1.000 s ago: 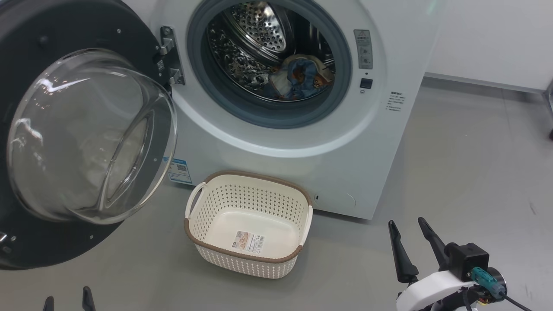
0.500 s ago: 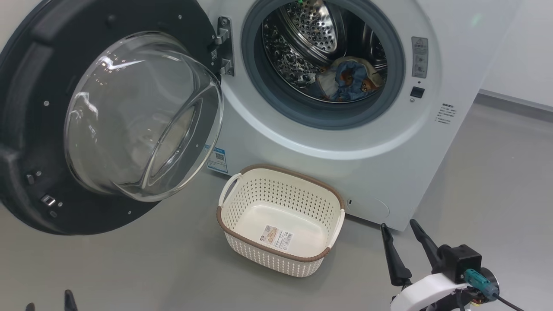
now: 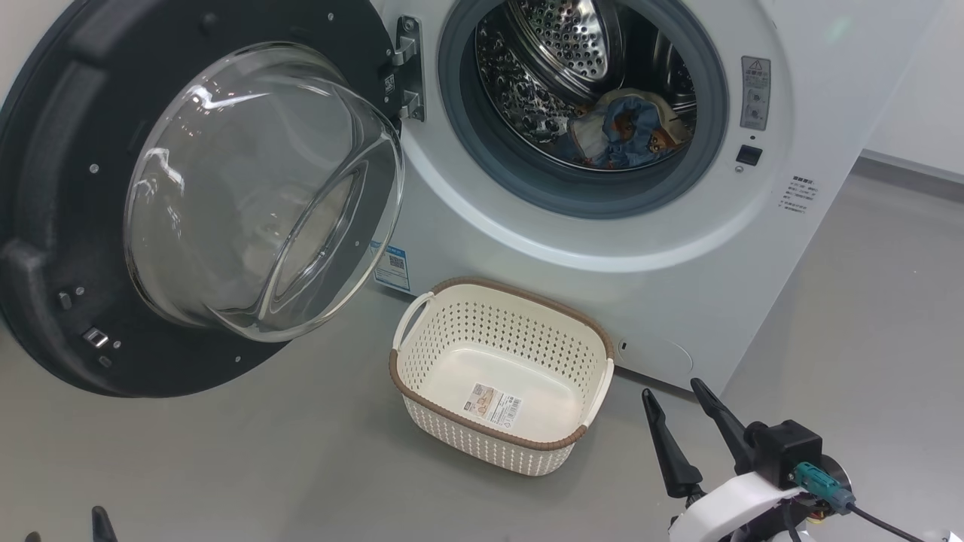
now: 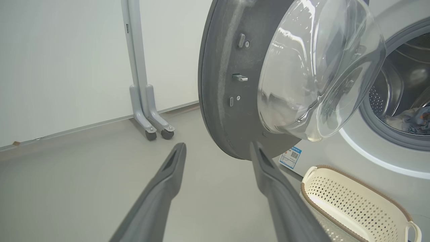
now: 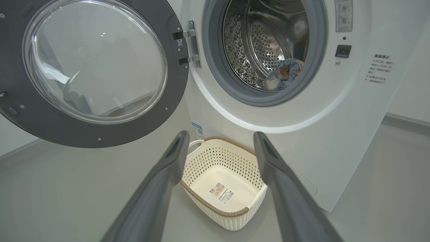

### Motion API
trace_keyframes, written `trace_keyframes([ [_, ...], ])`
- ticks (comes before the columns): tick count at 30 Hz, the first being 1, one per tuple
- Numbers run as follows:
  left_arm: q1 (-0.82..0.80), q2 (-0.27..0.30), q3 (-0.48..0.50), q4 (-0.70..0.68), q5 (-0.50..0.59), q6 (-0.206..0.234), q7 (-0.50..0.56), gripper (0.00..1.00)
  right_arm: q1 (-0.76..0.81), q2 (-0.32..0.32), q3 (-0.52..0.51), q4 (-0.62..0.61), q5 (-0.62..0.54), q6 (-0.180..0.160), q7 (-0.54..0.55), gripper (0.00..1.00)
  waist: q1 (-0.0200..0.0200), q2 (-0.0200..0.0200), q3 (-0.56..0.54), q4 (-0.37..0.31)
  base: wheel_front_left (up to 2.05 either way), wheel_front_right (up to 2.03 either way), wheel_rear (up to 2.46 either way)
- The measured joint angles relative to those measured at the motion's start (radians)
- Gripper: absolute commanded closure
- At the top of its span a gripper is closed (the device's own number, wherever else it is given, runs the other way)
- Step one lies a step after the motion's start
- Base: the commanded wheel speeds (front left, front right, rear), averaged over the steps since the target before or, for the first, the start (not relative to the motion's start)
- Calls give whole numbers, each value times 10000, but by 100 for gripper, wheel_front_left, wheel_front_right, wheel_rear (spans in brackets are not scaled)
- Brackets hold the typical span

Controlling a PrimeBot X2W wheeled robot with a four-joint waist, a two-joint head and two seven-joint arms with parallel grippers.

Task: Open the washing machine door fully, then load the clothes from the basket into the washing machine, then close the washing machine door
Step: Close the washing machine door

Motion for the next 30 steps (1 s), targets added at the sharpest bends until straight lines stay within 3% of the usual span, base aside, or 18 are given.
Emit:
trace_keyframes([
  [13,77,0,-13,-94,0,0,0,0,-56,0,21,151,2,4,0,0,0,0,-11,-16,0,0,0],
  [14,105,0,-25,-92,0,0,0,64,-57,0,21,157,2,4,0,0,0,0,-17,-22,0,0,0],
  [15,128,0,-38,-88,0,0,0,100,-57,0,21,161,2,4,0,0,0,0,-24,-27,0,0,0],
  [30,219,-6,63,125,-614,-173,0,100,-57,2,12,209,50,6,0,0,0,0,-77,-75,0,0,0],
])
